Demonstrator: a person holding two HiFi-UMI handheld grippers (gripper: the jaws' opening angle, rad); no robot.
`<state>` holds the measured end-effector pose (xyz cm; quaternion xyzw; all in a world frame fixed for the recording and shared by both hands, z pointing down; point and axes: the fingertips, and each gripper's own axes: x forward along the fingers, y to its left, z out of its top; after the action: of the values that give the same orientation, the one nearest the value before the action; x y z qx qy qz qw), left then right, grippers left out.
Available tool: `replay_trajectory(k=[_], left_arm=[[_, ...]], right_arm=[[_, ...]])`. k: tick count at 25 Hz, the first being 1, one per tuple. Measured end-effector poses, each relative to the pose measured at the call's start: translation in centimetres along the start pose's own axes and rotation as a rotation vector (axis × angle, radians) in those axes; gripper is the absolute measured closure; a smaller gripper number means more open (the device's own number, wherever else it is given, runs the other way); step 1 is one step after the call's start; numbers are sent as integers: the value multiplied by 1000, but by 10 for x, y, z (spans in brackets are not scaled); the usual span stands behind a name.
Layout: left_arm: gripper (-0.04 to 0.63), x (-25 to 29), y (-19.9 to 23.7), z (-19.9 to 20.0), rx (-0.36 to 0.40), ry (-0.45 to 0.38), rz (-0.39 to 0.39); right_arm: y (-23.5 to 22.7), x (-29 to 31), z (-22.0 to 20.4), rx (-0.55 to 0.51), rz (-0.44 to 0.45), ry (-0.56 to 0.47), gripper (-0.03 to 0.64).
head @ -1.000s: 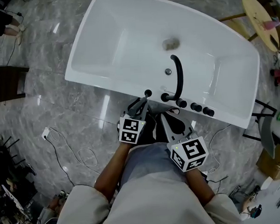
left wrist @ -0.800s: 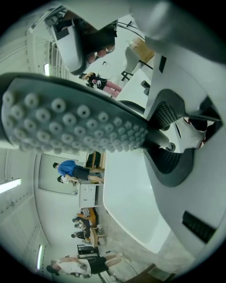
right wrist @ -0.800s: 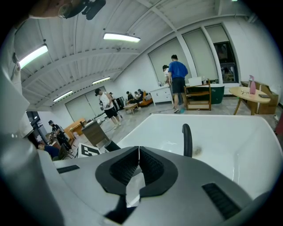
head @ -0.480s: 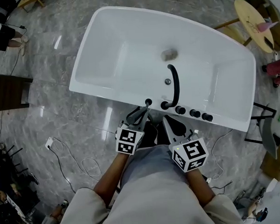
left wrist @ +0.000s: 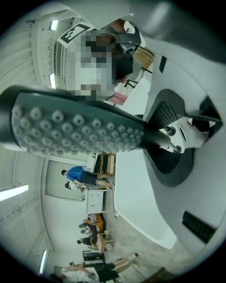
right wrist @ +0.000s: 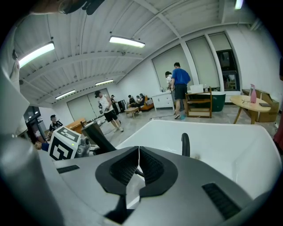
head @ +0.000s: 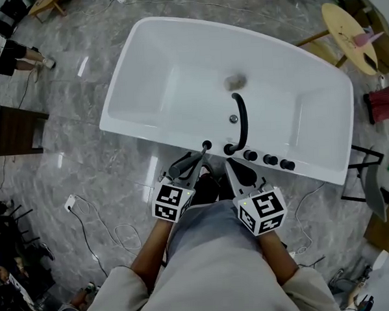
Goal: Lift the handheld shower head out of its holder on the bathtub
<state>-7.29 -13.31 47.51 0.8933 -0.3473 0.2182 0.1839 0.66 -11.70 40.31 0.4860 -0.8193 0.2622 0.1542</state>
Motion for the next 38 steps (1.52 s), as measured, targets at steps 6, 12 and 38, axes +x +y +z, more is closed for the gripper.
replay_trajectory(k=[6, 12, 38], left_arm=[[457, -16, -5, 32, -27, -83, 3], [457, -34, -8, 65, -14, -163, 10], [457, -49, -28, 109, -32, -275, -11]], right_arm=[[6, -5, 8, -22, 8, -27, 598], [17, -8, 25, -45, 39, -56, 598], [25, -38, 64, -165, 216, -129, 600]])
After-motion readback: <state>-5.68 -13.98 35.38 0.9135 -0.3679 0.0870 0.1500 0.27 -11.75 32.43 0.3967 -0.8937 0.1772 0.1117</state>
